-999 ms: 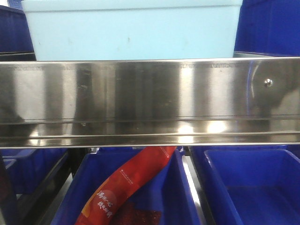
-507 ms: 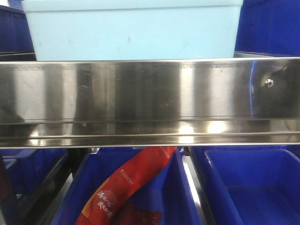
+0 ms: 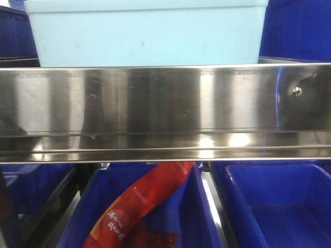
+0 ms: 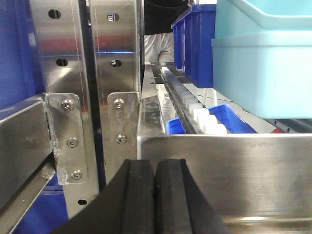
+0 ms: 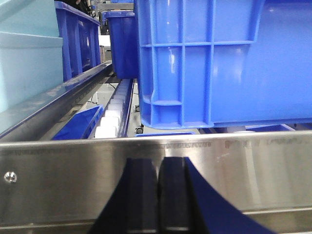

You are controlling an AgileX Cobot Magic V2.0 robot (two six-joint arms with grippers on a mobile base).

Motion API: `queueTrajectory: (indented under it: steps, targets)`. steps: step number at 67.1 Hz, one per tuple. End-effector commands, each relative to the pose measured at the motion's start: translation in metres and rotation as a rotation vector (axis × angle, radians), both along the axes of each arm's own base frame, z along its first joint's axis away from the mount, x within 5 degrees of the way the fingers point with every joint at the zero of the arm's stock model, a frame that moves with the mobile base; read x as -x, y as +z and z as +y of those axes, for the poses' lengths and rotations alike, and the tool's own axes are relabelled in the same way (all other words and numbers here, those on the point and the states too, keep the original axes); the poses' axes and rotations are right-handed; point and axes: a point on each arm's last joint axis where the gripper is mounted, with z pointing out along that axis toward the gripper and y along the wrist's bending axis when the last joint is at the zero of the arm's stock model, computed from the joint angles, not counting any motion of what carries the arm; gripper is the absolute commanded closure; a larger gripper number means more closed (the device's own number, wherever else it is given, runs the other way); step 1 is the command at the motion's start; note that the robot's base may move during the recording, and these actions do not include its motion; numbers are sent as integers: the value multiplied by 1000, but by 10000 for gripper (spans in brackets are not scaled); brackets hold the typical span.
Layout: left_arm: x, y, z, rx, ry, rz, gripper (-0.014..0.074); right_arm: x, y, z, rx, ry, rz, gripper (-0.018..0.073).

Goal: Move two blue bins to right shelf middle

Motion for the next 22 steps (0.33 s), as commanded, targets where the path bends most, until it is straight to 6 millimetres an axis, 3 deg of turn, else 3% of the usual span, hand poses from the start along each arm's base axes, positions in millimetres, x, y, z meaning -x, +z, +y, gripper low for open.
queueTrajectory:
  steps: [1,22]
  targets:
    - [0,3,0,11,1,-24,707,0,1,0,0,-5,-23,721]
    - [0,3,0,11,1,-24,707,0,1,0,0,-5,-23,721]
